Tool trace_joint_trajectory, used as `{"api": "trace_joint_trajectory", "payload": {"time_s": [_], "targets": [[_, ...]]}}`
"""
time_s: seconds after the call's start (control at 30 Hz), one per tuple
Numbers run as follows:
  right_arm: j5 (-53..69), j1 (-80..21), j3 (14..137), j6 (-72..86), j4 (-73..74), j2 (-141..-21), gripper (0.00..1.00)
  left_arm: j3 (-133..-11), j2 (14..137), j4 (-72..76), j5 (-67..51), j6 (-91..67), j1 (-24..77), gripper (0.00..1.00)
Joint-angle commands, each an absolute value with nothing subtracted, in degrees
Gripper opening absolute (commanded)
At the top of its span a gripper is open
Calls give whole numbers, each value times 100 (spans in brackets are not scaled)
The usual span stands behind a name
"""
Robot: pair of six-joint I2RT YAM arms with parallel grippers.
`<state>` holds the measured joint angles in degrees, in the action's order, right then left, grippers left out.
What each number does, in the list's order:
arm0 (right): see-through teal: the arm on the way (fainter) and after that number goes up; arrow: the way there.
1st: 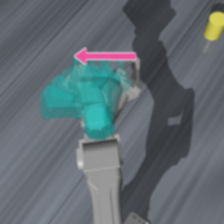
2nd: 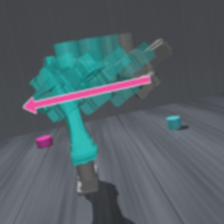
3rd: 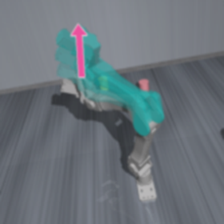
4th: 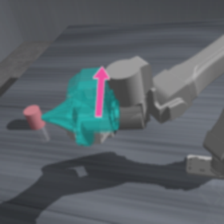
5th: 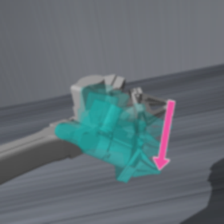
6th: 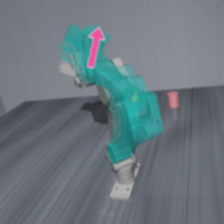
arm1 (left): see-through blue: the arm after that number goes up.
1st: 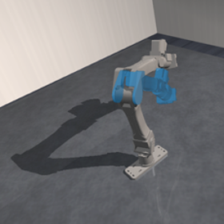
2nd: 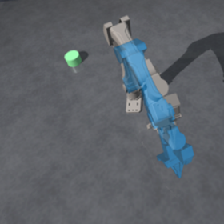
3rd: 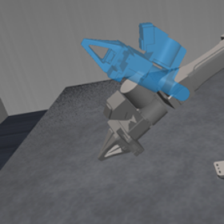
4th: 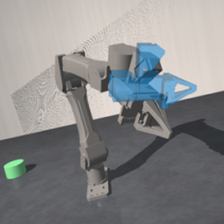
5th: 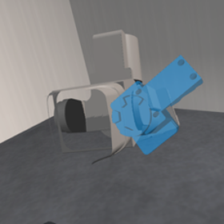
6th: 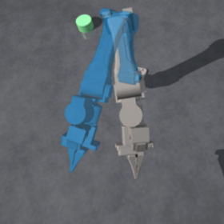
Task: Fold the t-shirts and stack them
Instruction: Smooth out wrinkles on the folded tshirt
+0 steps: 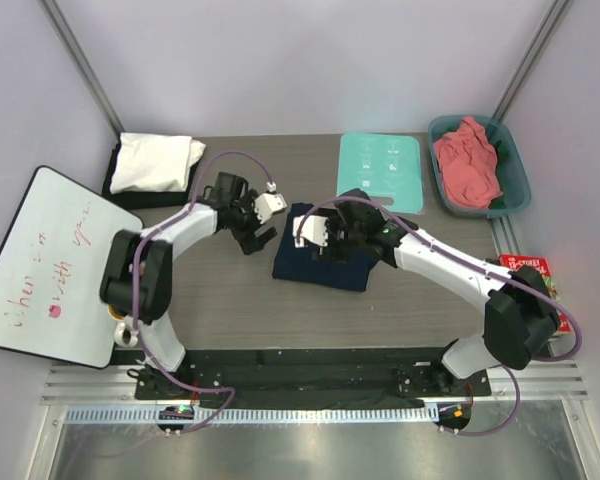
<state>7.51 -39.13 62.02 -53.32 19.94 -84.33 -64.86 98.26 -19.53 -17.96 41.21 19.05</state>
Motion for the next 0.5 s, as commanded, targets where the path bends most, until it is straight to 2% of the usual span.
{"api": "trace_joint_trajectory", "payload": {"time_s": [0.0, 0.1, 0.47], "targets": [[246, -3929, 6275, -5581, 2425, -8043, 72, -7671, 10834, -4173, -3716, 3420, 1636, 96], [167, -3937, 6354, -5625, 2654, -7902, 72, -8024, 11108, -4210, -4103, 2954, 1521, 100], [132, -4490, 6038, -6029, 2989, -7743, 73, -8561, 11943, -4834, -5493, 2567, 1353, 100]]}}
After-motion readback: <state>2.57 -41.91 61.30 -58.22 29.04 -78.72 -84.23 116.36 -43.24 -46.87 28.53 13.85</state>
